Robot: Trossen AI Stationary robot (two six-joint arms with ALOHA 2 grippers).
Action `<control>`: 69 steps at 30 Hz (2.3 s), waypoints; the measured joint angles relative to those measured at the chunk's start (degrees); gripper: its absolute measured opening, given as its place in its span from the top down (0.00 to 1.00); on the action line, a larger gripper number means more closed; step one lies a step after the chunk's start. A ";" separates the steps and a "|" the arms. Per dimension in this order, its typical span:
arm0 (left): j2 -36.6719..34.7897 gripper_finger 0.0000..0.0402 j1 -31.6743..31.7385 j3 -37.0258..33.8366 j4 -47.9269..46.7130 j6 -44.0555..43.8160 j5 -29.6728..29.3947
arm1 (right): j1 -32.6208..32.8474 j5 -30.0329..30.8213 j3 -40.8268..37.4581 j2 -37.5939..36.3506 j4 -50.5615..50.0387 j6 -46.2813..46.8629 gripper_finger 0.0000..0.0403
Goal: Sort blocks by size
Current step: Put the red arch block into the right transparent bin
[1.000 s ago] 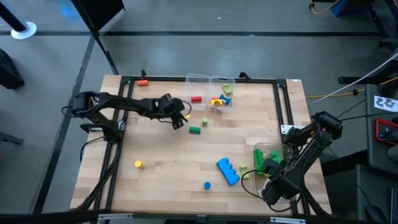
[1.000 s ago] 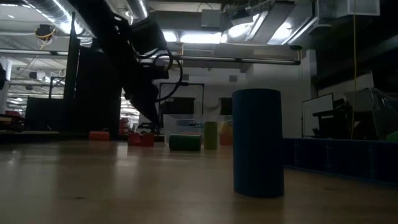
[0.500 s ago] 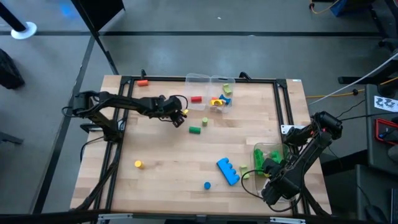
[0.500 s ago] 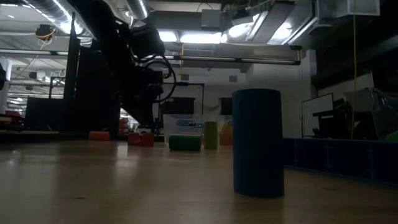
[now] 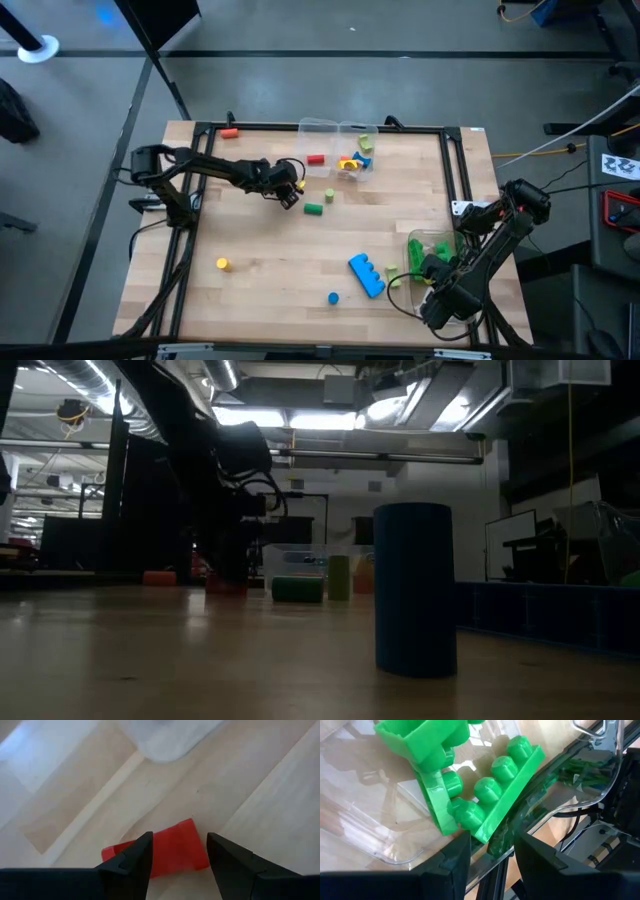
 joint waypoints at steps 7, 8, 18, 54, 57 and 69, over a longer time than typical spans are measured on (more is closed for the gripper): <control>1.75 0.63 -0.04 0.09 0.36 0.25 -0.31 | 0.00 0.24 0.00 0.00 -0.03 0.00 0.62; 1.75 0.66 -0.04 0.09 0.42 0.26 -0.31 | 0.00 0.24 0.00 0.00 -0.04 0.00 0.62; 1.62 0.94 -0.04 0.13 1.20 3.87 -0.98 | 0.00 -1.83 0.02 0.00 -0.06 -0.32 0.62; -6.73 0.95 -8.47 6.08 23.77 12.45 30.38 | -4.36 33.29 9.09 -0.55 0.59 -16.00 0.62; -6.73 0.95 -7.27 6.10 29.01 18.46 30.25 | -6.83 33.28 9.09 -0.55 3.08 -22.46 0.62; 5.01 0.95 1.02 7.00 50.75 22.84 27.77 | -17.91 21.31 9.09 -0.55 11.97 -46.04 0.62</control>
